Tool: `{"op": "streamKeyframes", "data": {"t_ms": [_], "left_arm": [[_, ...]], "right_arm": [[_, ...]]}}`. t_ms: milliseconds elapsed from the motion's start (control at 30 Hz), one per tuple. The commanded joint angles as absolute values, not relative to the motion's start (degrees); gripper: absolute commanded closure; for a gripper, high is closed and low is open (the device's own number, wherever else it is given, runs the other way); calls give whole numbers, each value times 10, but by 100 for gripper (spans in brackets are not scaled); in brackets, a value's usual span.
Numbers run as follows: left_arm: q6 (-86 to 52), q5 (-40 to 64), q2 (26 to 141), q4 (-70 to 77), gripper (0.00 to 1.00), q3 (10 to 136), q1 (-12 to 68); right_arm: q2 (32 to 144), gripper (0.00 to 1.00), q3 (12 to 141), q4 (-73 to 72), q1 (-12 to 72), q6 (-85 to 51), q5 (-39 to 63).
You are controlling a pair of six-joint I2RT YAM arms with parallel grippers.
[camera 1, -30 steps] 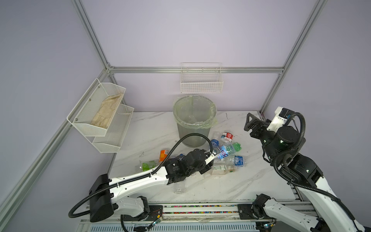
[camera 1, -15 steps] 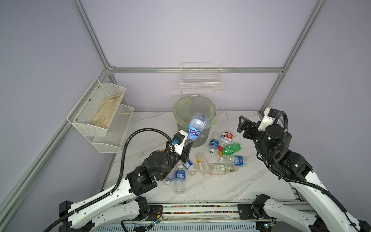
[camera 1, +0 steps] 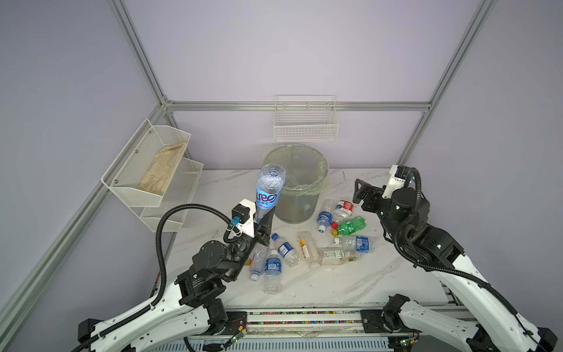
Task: Throw the plastic bottles in the bin
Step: Throw the plastic bottle into the trash bin.
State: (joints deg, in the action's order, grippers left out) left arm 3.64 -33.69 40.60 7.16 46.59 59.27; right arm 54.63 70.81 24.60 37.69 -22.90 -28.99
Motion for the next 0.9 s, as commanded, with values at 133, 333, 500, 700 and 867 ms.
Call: {"op": "streamKeyframes", "data": {"t_ms": [133,333,500,700,867], "left_arm": [[18,-292,450,99,59,491,560],[-7,-245,501,88,60,528,510],[-43,-167,565,61,60,586,439],[-82,-63,707,-57,59,758,350],[-103,-54,831,-266,0,966,329]], "right_arm": [[543,3,706,236,373,-237,-282],[547,3,707,236,371,-232,-271],[545,3,706,237,368,-229,-269],[538,3,715,240,366,-224,-266],[532,3,721,241,365,-219,-266]]}}
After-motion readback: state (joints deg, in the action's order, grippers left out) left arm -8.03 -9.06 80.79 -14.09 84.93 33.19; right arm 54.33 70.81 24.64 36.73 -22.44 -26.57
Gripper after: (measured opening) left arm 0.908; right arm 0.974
